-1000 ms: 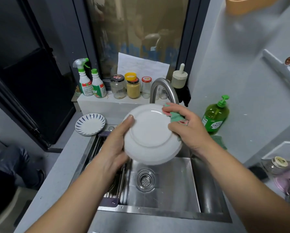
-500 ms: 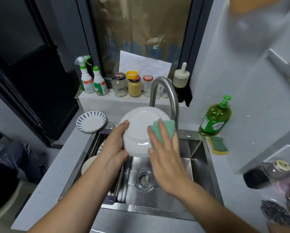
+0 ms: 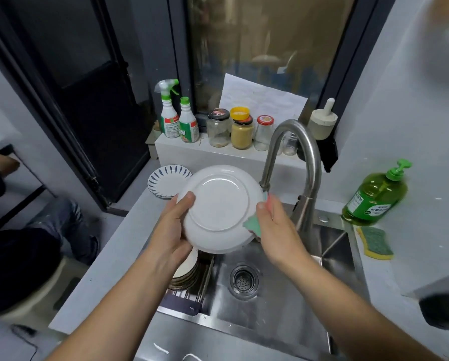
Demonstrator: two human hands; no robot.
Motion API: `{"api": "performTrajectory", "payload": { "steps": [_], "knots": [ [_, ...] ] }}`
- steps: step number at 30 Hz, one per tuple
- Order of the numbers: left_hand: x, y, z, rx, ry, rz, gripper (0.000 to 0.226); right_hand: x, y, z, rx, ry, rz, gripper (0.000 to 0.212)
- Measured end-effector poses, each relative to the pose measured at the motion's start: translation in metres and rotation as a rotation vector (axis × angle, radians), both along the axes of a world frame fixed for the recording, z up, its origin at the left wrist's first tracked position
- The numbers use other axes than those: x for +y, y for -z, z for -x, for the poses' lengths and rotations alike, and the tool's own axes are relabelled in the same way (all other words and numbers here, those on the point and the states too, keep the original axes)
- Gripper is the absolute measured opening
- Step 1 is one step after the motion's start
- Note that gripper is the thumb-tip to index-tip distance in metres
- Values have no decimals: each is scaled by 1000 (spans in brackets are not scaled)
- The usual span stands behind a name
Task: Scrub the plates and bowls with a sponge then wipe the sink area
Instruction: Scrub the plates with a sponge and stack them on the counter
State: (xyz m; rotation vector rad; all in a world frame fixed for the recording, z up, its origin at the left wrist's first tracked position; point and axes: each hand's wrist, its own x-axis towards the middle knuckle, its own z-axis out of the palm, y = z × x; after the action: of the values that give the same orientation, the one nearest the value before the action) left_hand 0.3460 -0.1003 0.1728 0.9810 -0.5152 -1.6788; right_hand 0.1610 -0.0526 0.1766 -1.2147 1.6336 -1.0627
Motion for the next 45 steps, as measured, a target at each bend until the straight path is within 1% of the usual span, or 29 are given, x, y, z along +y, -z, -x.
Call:
{"api": "performTrajectory", "payload": {
  "steps": [1,3,5,8,11,13,15,16,17,18,20,23,24,25,26,28,29,31,32,33,34,37,39,42,45],
  "knots": [
    [-8,4,-9,-20,-13,13,19,-2,6,-9,-60,14,-77,30],
    [-26,12,-26,-74,-10,51,25,-8,10,-25,-224,14,-215,24],
    [-45,19,-40,-128,42,105,35,-22,8,-32,-323,28,-246,27],
    [-75,26,-59,-208,136,166,47,-57,12,-36,-464,133,-265,38],
    [-112,39,-78,-291,236,221,41,-97,16,-47,-666,244,-376,44],
    [-138,47,-89,-329,288,226,39,-124,25,-54,-764,322,-406,45],
    [-157,54,-95,-303,348,188,36,-148,35,-59,-811,378,-421,47],
    [-165,58,-96,-264,373,149,29,-157,38,-64,-812,402,-421,46],
    [-174,62,-98,-210,389,97,23,-168,42,-68,-805,427,-414,43],
    [-183,67,-100,-153,390,53,22,-177,46,-73,-791,452,-399,39],
    [-201,74,-105,-88,362,-9,33,-194,50,-84,-757,469,-365,32],
    [-231,89,-116,-107,303,-44,46,-221,55,-96,-734,422,-313,22],
    [-242,97,-122,-127,291,-40,52,-230,57,-103,-744,392,-305,18],
    [-250,103,-128,-155,291,-27,58,-239,61,-108,-712,353,-291,15],
    [-260,108,-133,-187,299,-6,62,-247,66,-113,-633,303,-262,17],
    [-276,118,-144,-271,285,39,59,-265,83,-122,-453,182,-197,27],
    [-283,123,-149,-326,253,65,60,-273,91,-126,-398,144,-186,29],
    [-300,152,-161,-485,178,78,72,-288,109,-133,-302,123,-191,23],
    [-311,175,-167,-539,172,75,78,-296,117,-138,-266,130,-200,19],
    [-322,197,-173,-586,178,80,78,-303,125,-142,-242,138,-214,14],
    [-325,199,-173,-610,169,74,75,-309,132,-147,-217,137,-225,11],
    [-322,171,-168,-644,119,76,58,-326,150,-157,-131,126,-240,18],
    [-325,174,-168,-662,98,91,46,-333,158,-158,-76,104,-246,22],
    [-331,185,-169,-706,93,114,45,-340,171,-156,45,15,-223,29],
    [-340,196,-168,-770,50,98,44,-347,182,-157,169,-42,-189,27]
  ]
}}
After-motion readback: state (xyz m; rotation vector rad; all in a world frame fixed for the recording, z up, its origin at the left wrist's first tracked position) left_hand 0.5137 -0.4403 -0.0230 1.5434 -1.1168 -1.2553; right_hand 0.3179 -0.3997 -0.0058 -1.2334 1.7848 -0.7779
